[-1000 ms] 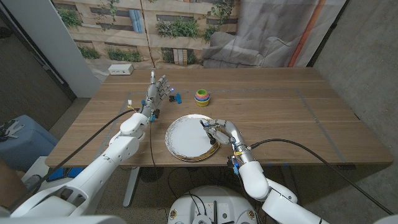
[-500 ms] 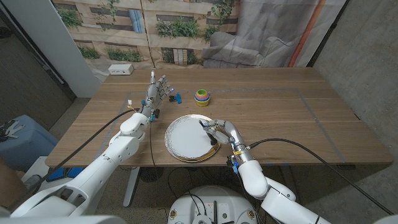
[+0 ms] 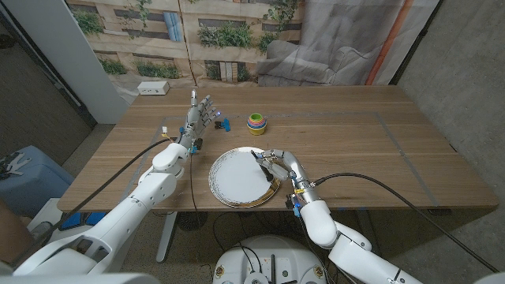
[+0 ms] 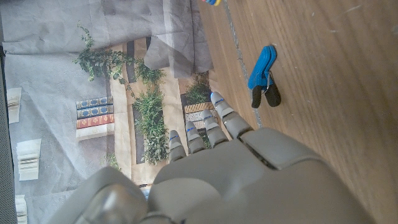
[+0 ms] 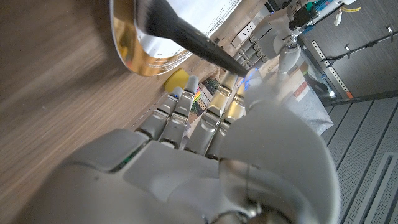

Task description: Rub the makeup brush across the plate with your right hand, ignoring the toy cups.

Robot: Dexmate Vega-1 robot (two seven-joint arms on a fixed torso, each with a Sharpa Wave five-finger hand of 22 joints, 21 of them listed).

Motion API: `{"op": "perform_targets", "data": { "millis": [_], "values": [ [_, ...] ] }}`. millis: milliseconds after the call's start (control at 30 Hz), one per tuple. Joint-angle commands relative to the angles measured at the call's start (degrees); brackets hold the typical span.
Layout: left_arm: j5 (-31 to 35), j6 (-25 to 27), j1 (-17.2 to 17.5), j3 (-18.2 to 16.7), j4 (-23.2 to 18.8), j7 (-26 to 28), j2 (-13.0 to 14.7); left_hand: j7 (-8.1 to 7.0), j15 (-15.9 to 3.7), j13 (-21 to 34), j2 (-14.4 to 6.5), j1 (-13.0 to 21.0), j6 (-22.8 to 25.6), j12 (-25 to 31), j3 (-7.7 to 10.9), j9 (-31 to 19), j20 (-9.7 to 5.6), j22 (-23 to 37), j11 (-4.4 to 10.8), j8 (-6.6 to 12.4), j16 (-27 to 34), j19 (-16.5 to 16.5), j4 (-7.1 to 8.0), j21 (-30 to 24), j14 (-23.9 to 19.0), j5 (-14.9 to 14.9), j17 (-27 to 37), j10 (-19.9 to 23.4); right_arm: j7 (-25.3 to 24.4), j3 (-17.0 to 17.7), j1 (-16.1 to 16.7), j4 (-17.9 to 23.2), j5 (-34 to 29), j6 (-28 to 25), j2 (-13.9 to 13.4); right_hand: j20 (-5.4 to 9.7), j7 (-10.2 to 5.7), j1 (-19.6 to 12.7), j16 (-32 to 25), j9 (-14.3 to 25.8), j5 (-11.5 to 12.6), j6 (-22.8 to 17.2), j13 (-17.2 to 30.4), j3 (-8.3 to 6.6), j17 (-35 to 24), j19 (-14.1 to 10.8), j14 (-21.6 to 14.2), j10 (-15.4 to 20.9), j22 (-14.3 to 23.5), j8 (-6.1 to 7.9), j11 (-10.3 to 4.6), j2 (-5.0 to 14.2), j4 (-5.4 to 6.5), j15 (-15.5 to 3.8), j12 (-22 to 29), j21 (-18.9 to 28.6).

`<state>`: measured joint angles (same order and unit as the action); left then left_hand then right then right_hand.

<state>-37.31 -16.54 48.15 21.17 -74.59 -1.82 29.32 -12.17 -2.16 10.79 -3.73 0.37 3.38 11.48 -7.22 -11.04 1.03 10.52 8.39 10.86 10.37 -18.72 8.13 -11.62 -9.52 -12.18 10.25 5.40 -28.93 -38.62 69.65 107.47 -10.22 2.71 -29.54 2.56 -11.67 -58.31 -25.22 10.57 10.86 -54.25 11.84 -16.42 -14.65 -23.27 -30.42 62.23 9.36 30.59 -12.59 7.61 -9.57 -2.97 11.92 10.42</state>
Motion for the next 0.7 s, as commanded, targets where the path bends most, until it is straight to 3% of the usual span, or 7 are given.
{"op": "perform_targets", "data": {
  "millis": [33,700],
  "values": [
    [0.0,0.0,0.0,0.0,0.0,0.0,0.0,-0.48,-0.76,0.2,-0.8,-0.1,-0.1,0.4,-0.05,-0.1,0.01,0.3,0.65,0.42,0.2,-0.5,0.38,-0.4,-0.5,-0.2,0.1,0.1,0.3,-0.6,-1.6,-1.7,-0.2,1.1,1.2,4.16,-0.50,-0.4,-0.3,0.2,0.4,-0.9,0.2,0.00,-0.2,-0.1,0.3,0.3,0.1,0.06,0.23,0.10,0.25,-9.81,0.0,0.3],
    [0.0,0.0,0.0,0.0,-0.1,0.0,0.0,-0.48,-0.78,0.2,-0.8,-0.1,-0.1,0.4,-0.05,-0.1,0.03,0.3,0.71,0.43,0.2,-0.5,0.38,-0.4,-0.5,-0.2,0.1,0.0,1.2,-1.5,-4.5,-6.2,0.1,4.1,2.7,4.15,-0.49,-0.4,-0.3,0.2,0.5,-1.0,0.2,0.05,-0.2,-0.2,0.3,0.2,0.1,-0.16,0.24,0.09,0.26,-9.80,0.0,0.3]
  ]
}}
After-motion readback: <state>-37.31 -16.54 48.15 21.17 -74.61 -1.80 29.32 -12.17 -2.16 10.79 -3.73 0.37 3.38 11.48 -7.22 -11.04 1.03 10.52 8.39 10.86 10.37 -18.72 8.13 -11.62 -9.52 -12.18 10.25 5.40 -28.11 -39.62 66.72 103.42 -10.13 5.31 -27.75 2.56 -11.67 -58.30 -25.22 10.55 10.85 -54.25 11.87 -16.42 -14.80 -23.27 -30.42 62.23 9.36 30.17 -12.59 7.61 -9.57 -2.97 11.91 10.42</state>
